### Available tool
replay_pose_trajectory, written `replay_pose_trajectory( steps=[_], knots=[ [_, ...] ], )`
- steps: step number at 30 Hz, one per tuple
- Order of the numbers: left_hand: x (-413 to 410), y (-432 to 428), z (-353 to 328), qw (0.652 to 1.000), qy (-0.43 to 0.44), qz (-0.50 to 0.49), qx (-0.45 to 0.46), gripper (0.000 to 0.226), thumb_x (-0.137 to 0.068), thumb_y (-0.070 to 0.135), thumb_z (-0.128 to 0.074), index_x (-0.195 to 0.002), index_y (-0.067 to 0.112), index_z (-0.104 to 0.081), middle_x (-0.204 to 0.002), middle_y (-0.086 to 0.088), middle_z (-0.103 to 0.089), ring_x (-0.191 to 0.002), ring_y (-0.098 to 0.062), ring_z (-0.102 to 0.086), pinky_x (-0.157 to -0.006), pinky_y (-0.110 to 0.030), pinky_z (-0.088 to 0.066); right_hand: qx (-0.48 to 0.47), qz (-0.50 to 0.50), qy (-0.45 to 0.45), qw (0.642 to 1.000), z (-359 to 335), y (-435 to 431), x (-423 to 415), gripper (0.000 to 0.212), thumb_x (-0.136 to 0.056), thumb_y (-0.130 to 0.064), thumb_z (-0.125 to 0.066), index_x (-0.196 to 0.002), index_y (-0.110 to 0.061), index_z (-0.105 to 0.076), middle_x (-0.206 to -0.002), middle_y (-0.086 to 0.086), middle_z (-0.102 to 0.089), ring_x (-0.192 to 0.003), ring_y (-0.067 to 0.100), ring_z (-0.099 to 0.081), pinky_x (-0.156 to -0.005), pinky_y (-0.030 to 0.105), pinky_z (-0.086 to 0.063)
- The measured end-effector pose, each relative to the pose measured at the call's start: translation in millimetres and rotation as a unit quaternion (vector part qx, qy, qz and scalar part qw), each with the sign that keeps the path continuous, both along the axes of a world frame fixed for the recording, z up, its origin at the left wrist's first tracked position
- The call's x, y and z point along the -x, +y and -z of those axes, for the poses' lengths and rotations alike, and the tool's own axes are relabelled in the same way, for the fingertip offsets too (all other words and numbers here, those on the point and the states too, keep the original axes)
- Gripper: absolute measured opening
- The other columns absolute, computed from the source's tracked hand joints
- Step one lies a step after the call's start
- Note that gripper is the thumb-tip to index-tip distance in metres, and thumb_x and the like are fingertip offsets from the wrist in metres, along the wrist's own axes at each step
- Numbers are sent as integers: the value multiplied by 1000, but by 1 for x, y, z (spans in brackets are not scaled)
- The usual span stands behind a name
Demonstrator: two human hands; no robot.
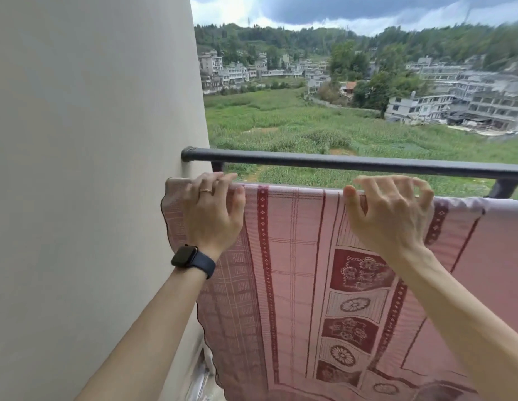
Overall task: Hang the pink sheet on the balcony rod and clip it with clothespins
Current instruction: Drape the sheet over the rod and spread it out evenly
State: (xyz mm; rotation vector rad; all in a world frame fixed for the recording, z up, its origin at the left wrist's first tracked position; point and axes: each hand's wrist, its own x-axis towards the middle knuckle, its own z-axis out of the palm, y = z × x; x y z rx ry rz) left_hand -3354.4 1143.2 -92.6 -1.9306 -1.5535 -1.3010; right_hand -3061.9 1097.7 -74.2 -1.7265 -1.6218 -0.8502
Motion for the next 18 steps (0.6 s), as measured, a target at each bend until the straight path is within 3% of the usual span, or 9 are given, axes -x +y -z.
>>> replay_pose_trajectory(
  steps=[5, 7, 11, 14, 18],
  knots=[
    [17, 26, 6, 993, 106, -16, 46, 60, -100, 57, -11, -115, 19, -56, -119, -6, -55, -116, -33, -48, -103, -48, -33, -57, 56, 67, 995, 11, -25, -85, 58, -102, -53, -21, -103, -13, -64, -106, 14, -67, -103, 31, -52, -103, 49, -28],
    [15, 27, 5, 995, 93, -24, 37, 54, -101, 51, -14, -113, 17, -56, -120, -9, -55, -115, -34, -48, -105, -50, -32, -93, 60, 53, 992, 18, -39, -116, 51, -104, -47, -26, -98, -12, -63, -103, 12, -65, -101, 30, -50, -102, 49, -28],
    [-18, 4, 4, 995, 11, -97, 18, 33, -100, 36, -32, -113, 21, -58, -135, -4, -51, -133, -27, -38, -113, -56, -12, -132, 90, 76, 984, 25, -57, -164, 38, -104, -37, -35, -114, -11, -61, -116, 15, -60, -111, 32, -48, -107, 50, -24],
    [-70, -18, 1, 997, 73, -36, -19, 35, -97, 40, -42, -124, 23, -56, -143, 0, -48, -139, -22, -35, -116, -54, -6, -110, 121, 92, 982, 27, -63, -194, 49, -104, -44, -27, -109, -12, -64, -115, 16, -59, -116, 34, -47, -115, 58, -15],
    [-171, -38, -5, 987, 150, 63, -1, 42, -97, 47, -39, -127, 23, -56, -131, -1, -58, -128, -23, -48, -116, -52, -17, -101, 115, 69, 986, 32, -75, -230, 43, -105, -45, -28, -113, -18, -61, -123, 10, -54, -124, 31, -44, -114, 55, -14]
  ],
)
